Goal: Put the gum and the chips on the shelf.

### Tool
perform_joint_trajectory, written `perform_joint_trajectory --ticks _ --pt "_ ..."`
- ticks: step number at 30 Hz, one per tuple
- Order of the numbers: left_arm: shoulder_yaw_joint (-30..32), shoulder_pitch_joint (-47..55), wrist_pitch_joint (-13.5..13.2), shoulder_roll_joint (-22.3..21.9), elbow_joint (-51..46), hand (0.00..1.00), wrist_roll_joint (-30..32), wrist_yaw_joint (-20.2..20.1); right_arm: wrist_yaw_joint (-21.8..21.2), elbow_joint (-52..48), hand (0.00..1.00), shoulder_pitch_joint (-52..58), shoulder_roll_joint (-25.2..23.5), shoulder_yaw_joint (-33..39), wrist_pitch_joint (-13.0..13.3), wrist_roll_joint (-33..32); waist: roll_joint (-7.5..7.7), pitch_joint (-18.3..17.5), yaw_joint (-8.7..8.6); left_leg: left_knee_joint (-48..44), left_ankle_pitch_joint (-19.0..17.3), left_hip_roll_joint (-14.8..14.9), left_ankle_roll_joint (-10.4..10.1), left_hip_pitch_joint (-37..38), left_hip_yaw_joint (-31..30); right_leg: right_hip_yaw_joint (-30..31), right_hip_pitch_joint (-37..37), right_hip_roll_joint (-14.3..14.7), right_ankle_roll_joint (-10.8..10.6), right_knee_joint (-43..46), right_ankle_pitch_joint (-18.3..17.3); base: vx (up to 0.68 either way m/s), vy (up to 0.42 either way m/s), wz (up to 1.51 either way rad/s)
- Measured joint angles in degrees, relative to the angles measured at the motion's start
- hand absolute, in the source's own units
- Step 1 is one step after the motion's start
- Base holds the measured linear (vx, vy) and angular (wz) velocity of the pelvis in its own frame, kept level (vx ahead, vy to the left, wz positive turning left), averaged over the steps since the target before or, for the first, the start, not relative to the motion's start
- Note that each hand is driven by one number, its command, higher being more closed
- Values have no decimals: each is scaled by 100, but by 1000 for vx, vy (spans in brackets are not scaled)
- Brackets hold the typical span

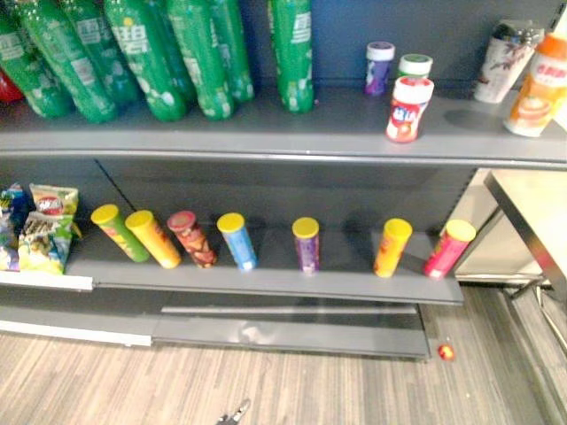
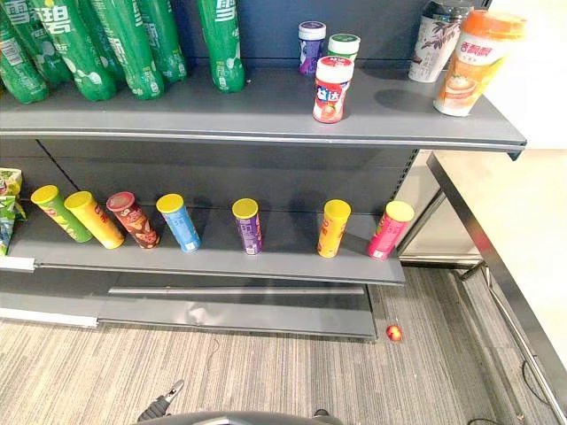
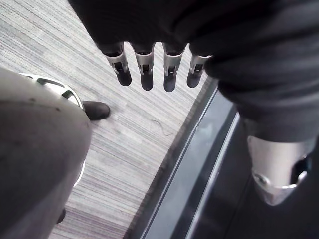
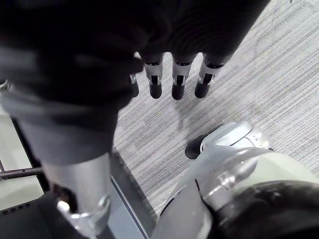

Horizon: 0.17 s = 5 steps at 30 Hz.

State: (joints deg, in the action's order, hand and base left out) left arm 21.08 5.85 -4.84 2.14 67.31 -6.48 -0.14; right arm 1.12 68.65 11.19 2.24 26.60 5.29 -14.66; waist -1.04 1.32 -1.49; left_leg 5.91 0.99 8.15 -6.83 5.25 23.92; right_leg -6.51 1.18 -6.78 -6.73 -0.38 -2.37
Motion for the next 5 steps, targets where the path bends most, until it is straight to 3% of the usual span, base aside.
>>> perform_joint_trajectory --ticks 5 --pt "-56 1 -2 9 9 0 -6 0 -23 10 0 4 -5 -1 4 -163 -10 -13 0 0 4 -5 5 -7 -101 -88 46 -12 -1 -2 -1 -3 -8 8"
